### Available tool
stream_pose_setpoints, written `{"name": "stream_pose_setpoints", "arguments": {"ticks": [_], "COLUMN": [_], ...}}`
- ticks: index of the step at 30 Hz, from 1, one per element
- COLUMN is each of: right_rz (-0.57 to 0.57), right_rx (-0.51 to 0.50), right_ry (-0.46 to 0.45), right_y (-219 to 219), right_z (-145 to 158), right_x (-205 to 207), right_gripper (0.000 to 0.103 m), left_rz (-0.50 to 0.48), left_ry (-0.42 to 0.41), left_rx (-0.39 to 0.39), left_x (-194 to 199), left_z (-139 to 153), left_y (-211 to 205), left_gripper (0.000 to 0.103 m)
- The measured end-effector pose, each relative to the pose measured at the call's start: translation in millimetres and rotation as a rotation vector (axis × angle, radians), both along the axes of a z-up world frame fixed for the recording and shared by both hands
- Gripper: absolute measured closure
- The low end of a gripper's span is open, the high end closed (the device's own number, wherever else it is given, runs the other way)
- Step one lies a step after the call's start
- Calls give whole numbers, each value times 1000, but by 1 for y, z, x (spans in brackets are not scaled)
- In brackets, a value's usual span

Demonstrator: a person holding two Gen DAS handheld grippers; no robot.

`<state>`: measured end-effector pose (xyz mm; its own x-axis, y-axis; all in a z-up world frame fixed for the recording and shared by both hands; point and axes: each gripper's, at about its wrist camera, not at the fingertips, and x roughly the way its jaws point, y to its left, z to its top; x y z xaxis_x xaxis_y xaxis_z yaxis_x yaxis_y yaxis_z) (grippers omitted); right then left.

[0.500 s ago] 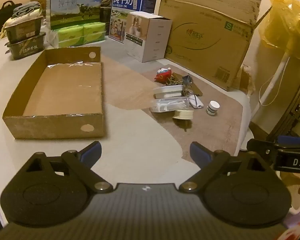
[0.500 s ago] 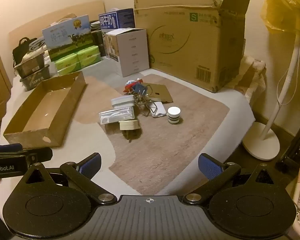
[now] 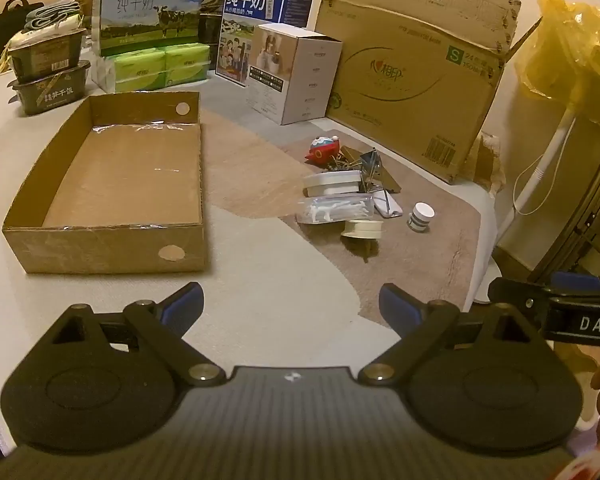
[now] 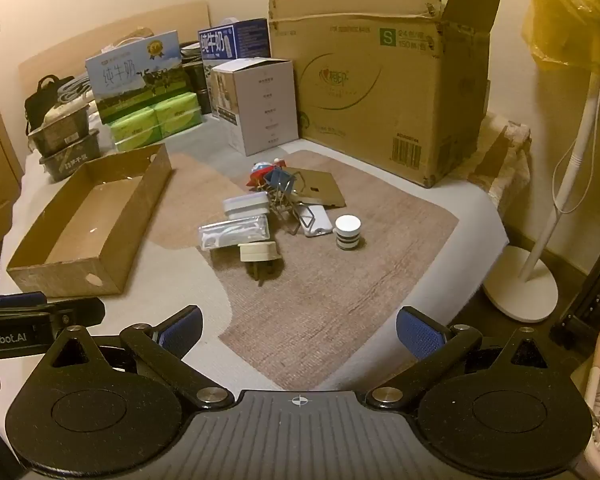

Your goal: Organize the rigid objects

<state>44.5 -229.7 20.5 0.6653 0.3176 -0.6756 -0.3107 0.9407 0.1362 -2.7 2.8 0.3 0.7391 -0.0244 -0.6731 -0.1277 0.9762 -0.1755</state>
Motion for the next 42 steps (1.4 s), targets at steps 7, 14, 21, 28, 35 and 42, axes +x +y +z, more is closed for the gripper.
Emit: {"name": "stream_pose_setpoints", "arguments": {"ticks": [7, 14, 21, 28, 35, 42], "right_rz": [0, -3, -4, -2, -5, -6], "right_rx": [1, 6, 4, -1, 0, -1], "right_ry": [-1, 6, 11, 16, 18, 21], "right_y": [2, 0, 0, 3, 1, 0], "right_z": [0, -3, -5, -8, -7, -7], "right_x": [1, 3, 4, 4, 4, 5], "right_gripper": [0, 0, 0, 0, 0, 0], "left_rz": [-3, 0, 0, -2, -3, -3], "left_ry": [0, -1, 0, -2, -3, -1], "left_rx": [-2, -8, -10, -13, -14, -16], "left_x": [1, 1, 2, 2, 2, 1], "left_z": [-1, -1, -1, -1, -2, -3], "left_y": [1, 1, 1, 1, 1, 1], "left_gripper": [10, 10, 10, 10, 10, 10]}}
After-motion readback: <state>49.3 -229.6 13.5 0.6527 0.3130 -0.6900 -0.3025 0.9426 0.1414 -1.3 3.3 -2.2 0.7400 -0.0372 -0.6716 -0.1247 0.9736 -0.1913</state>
